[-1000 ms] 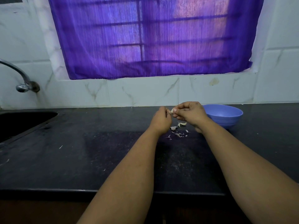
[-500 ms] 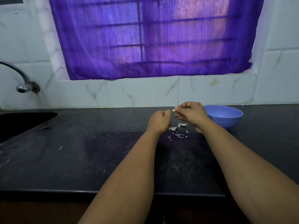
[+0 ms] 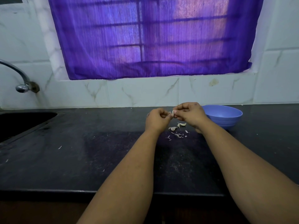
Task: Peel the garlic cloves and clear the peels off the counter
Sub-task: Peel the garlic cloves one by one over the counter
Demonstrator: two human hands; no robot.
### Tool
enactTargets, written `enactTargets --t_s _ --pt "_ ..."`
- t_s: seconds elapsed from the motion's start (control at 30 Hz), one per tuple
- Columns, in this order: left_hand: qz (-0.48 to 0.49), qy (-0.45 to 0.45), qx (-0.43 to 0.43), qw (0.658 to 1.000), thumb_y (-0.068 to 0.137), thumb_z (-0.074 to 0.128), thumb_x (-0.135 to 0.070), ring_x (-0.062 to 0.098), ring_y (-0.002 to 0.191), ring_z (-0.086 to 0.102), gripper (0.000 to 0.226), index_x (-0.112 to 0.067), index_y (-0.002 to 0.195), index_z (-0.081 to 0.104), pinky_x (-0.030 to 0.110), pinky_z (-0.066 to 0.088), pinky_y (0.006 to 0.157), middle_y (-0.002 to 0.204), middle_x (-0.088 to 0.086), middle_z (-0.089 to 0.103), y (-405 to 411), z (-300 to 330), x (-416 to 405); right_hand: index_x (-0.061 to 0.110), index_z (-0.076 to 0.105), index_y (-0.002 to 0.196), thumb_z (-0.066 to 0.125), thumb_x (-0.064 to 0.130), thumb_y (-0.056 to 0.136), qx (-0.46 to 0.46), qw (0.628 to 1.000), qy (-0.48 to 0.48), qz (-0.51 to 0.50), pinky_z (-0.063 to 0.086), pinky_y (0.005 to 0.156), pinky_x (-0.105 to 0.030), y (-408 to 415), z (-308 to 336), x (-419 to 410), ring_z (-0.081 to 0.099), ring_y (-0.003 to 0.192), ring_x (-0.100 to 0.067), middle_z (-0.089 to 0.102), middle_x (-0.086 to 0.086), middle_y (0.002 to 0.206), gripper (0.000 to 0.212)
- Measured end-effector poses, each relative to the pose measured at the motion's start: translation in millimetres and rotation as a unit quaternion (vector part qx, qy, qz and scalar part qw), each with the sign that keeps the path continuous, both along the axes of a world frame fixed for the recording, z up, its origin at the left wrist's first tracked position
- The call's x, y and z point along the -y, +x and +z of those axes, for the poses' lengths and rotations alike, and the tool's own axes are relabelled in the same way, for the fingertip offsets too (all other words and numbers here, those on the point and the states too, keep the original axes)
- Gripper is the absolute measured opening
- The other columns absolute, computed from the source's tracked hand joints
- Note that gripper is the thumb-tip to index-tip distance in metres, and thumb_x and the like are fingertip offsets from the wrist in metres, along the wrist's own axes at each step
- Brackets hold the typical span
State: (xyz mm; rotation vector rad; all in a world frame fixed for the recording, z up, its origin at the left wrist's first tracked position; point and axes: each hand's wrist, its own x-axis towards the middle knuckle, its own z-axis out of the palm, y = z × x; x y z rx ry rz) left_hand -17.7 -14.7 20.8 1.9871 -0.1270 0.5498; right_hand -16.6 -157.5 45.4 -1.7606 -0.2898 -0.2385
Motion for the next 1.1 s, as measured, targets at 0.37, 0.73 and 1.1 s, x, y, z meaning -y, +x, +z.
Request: enactTargets --t_s 0.37,0.73,1.1 --pt "-0.083 -0.129 -0.056 0.987 0.094 0.058 -0.017 0.007 0.059 0.055 0.017 -0.014 0.078 0.058 0.023 0.044 0.057 0.076 -0.001 0.064 -7 4 9 0.009 0.068 0.086 0.07 0.003 0.085 -0.005 0.999 0.047 0.025 0.051 0.068 -0.02 -2 -2 -1 0.067 0.077 -0.012 0.071 -0.007 0.082 0.007" --pt "-0.052 -0.099 -0.066 0.992 0.091 0.058 -0.014 0.014 0.056 0.054 0.026 -0.015 0.065 0.058 0.022 0.041 0.053 0.07 0.004 0.066 -9 5 7 0.011 0.065 0.079 0.07 0.002 0.085 0.018 1.0 -0.002 0.0 0.056 0.081 -0.032 -1 -4 -4 0.065 0.072 -0.016 0.068 -0.008 0.075 0.012" --pt "0.03 -0.023 -0.028 0.999 0.09 0.044 -0.027 0.023 0.062 0.05 0.03 -0.011 0.066 0.052 0.032 0.043 0.061 0.071 0.012 0.063 -10 9 5 0.013 0.066 0.083 0.068 0.006 0.086 0.065 0.995 -0.052 -0.059 0.058 0.079 -0.031 1 -2 -2 0.07 0.073 -0.014 0.073 -0.01 0.077 0.009"
